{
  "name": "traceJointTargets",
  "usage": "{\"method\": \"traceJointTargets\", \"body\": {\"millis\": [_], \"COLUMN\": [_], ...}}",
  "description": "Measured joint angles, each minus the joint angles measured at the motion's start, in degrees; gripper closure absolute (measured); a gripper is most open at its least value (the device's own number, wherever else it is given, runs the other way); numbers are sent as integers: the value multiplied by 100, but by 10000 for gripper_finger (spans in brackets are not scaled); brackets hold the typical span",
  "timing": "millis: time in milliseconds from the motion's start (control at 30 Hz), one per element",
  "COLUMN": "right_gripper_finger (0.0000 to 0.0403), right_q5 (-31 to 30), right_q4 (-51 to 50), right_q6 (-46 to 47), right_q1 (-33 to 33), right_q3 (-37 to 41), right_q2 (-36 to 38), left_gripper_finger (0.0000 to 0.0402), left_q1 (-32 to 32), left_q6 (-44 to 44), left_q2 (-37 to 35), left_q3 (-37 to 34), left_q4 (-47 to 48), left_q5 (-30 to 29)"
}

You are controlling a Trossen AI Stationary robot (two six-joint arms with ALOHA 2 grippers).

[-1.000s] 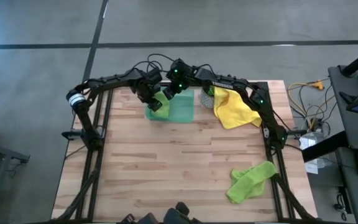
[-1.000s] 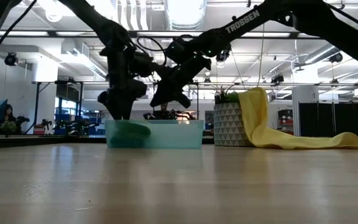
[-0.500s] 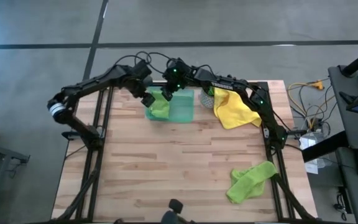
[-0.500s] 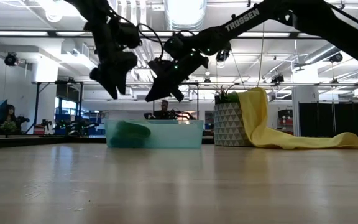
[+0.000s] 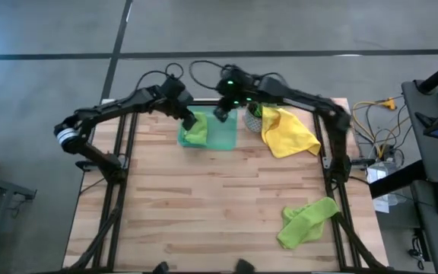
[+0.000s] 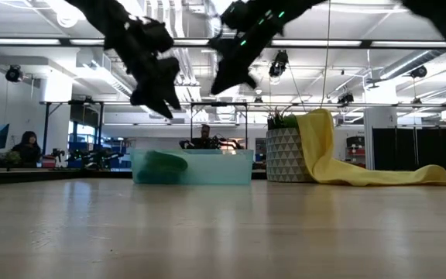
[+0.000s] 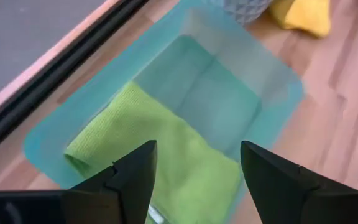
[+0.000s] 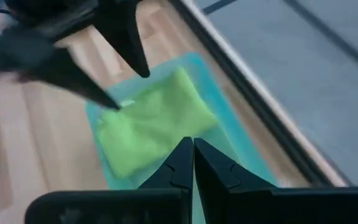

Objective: Fold microfiber towels
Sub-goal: Put the folded green microfiber towel into the blue bin

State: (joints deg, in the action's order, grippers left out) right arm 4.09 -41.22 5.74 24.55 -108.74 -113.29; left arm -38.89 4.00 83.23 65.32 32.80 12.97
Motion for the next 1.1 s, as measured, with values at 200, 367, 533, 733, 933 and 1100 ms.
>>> {"method": "traceJointTargets", "body": {"millis": [200,367,533,733,933,1100], "right_gripper_finger": [394,394,394,394,394,394], "right_q5": [-621,-1374,-1643,-1723,-1719,-1715], "right_q4": [191,459,538,661,1084,1127], "right_q6": [414,1044,1742,2307,2430,2381], "right_q1": [-128,-170,-166,-168,-194,-231], "right_q3": [1686,3038,4036,4806,5041,4864], "right_q2": [2017,3511,4636,5311,5414,5319], "left_gripper_finger": [234,305,364,398,401,401], "left_q1": [-15,-13,-15,-55,-97,-163], "left_q6": [-55,-278,-322,-605,-646,-811], "left_q2": [878,1622,1860,1998,2075,1814], "left_q3": [45,406,661,733,695,795], "left_q4": [-610,-663,-441,145,473,501], "left_q5": [-307,-770,-1493,-1696,-2010,-2327]}}
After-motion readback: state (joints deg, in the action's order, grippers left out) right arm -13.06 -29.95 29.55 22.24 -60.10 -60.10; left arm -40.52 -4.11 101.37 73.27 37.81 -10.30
